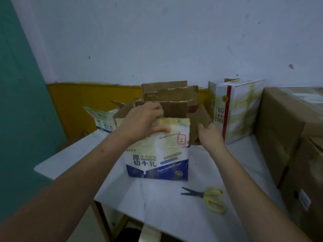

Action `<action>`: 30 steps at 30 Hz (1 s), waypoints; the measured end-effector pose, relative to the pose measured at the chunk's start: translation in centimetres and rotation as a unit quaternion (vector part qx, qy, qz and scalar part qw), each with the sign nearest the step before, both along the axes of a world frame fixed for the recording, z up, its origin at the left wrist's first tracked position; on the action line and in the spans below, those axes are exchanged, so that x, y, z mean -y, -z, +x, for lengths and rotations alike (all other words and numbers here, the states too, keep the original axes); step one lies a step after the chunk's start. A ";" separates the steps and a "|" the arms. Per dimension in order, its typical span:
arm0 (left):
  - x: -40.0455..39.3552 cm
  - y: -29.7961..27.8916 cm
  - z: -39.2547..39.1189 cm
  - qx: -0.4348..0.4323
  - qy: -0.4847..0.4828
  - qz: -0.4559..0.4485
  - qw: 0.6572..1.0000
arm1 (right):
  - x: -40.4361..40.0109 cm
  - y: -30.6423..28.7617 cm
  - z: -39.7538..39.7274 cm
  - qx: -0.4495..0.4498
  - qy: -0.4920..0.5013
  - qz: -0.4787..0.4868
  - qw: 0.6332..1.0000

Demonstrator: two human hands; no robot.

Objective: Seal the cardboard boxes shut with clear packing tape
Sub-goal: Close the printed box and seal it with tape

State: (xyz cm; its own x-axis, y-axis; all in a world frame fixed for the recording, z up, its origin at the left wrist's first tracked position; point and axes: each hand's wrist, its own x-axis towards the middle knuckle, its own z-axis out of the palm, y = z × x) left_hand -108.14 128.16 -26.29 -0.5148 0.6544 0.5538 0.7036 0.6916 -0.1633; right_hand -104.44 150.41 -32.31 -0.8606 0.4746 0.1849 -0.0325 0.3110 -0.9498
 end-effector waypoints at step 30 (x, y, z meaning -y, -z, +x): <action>-5.3 2.7 -8.0 0.206 -0.021 0.020 0.978 | 0.3 2.5 2.6 0.033 -0.144 0.453 0.879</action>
